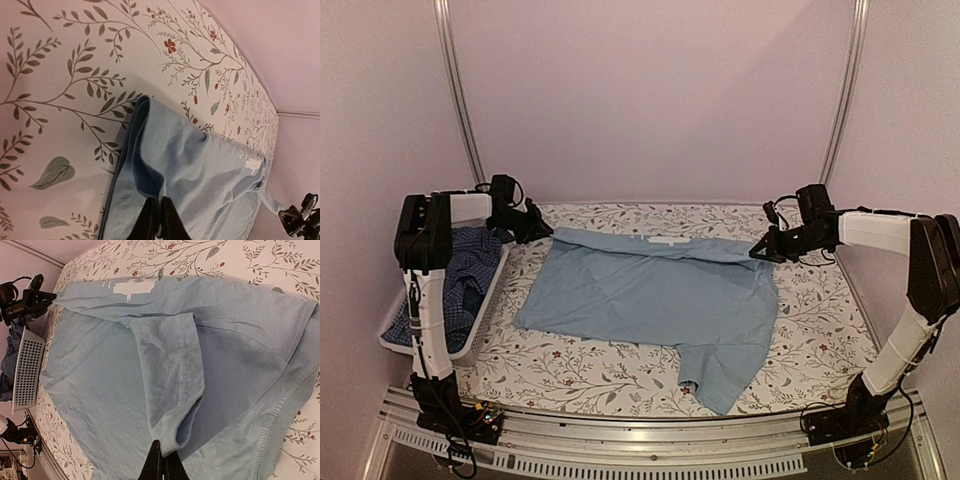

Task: Fold and stack the mixed laundry pile
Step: Fold the flattened T-shirt at the center of the board, then pick up the 1/3-folded T-shirt from the center of the board.

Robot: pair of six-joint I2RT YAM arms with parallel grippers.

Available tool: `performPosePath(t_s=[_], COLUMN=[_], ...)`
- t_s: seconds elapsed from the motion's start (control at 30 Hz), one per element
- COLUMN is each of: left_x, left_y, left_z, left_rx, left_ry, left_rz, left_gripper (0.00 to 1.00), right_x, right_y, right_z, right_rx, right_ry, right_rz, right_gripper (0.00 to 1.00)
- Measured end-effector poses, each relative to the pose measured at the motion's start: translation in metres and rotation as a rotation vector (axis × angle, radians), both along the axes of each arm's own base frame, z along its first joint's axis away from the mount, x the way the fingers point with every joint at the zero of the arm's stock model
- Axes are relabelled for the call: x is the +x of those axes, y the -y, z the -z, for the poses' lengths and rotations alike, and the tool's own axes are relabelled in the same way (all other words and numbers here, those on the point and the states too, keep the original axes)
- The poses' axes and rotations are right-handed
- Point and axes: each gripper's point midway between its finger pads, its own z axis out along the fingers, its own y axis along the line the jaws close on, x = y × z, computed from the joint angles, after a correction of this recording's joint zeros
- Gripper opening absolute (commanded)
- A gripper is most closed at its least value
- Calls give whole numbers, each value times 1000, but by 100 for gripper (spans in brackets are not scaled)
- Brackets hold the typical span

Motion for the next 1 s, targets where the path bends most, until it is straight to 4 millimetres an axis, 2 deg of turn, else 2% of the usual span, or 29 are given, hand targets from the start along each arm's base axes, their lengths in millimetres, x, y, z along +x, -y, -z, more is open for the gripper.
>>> performPosePath(t_s=[0.1,0.17,0.23,0.27,0.37,0.47,0.57,0.63,0.7,0.87,1.0], left_x=[0,0,-1,-1,3,10,18,22,22,3,-18], left_y=[0,0,0,0,0,7,27,44,60,92,98], left_z=[0,-1,-5,-11,-38,-68,-86,-89,-82,-36,-6], left_rx=[5,15,36,49,102,159,203,230,253,284,313], left_ry=[3,14,30,45,119,206,269,294,299,215,139], left_rz=[7,16,25,29,35,54,99,140,177,277,322], left_gripper=[35,51,57,59,63,63,63,63,62,61,61], right_x=[-12,-22,-28,-30,-24,-6,23,47,61,65,65], right_y=[-19,-30,-35,-35,-21,4,14,12,8,5,13], right_z=[1,2,2,2,-5,-17,-33,-36,-22,48,95], right_rx=[9,17,21,24,37,36,38,37,22,-35,-96], right_ry=[-12,-26,-37,-42,-35,-8,25,37,15,-144,-252], right_rz=[-66,-111,-138,-141,-103,-23,33,49,58,82,114], right_gripper=[24,45,62,65,65,57,51,51,49,48,47])
